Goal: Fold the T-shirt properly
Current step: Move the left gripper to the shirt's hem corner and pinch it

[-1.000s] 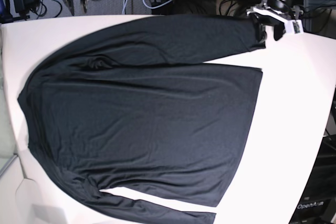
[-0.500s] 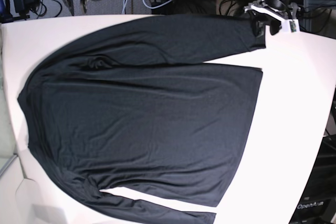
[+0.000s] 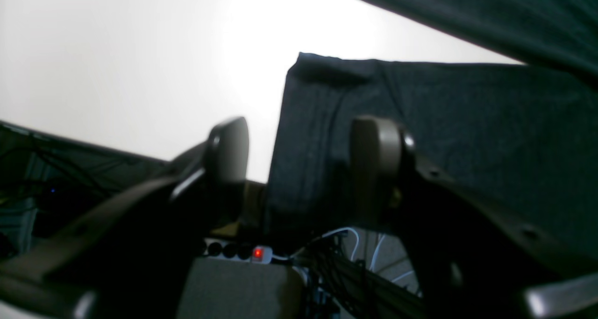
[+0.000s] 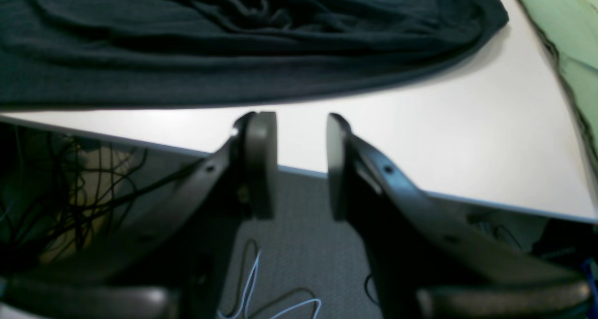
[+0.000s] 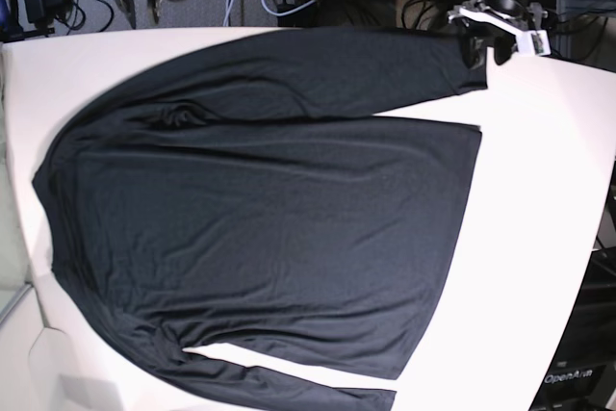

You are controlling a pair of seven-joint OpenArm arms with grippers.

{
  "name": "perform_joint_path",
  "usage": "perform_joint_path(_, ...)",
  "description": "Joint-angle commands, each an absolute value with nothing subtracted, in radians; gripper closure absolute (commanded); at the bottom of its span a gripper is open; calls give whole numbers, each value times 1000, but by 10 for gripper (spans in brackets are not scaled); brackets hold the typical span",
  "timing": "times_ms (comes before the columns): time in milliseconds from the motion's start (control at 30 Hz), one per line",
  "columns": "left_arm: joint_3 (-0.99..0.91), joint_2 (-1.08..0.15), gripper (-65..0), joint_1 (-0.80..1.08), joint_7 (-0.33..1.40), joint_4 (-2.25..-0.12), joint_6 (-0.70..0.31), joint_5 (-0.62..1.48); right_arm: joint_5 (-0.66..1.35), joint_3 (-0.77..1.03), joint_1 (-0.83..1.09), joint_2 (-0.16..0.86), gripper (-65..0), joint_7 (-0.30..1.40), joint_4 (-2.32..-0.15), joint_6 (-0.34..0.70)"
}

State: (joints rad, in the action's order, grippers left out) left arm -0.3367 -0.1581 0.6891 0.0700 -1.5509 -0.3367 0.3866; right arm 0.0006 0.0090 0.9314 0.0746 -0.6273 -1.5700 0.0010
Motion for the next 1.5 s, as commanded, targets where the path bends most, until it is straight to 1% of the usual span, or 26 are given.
perform_joint_path(0, -325, -157, -332, 716, 148, -1546, -340, 377, 5, 8, 946, 79, -189, -654, -1581, -4)
perform_joint_path(333, -305, -157, -328, 730, 148, -1546, -340, 378, 7, 8, 946, 79, -189, -654, -1581, -4)
perform_joint_path(400, -306, -157, -295, 730, 148, -1546, -340, 378, 7, 8, 946, 79, -189, -654, -1581, -4)
perform_joint_path(533, -306, -157, -182, 725, 148, -1544, -340, 378, 7, 8, 946, 79, -189, -654, -1581, -4)
perform_joint_path(567, -306, -157, -164, 723, 148, -1544, -340, 378, 7, 8, 946, 79, -189, -654, -1581, -4)
perform_joint_path(667, -306, -157, -145, 722, 148, -1544, -340, 378, 7, 8, 946, 79, -189, -654, -1581, -4)
perform_joint_path(967, -306, -156, -140, 717, 148, -1543, -340, 378, 5, 8, 946, 79, -189, -654, -1580, -4)
perform_joint_path(1000, -306, -150, -125, 710, 148, -1543, -340, 378, 5, 8, 946, 79, -189, -654, -1580, -4)
perform_joint_path(1067, -311, -136, -65, 700, 150, -1543, -340, 378, 5, 8, 946, 79, -189, -654, -1580, -4)
perform_joint_path(1133, -312, -136, -11, 693, 191, -1544, -340, 378, 5, 8, 946, 79, -189, -654, -1580, -4)
perform_joint_path(1300, -314, -122, -19, 641, 303, -1554, -340, 378, 4, 10, 946, 79, -189, -654, -1580, -4)
perform_joint_path(1467, -314, -116, -20, 642, 311, -1589, -340, 380, 7, 13, 947, 79, -189, -654, -1580, -4)
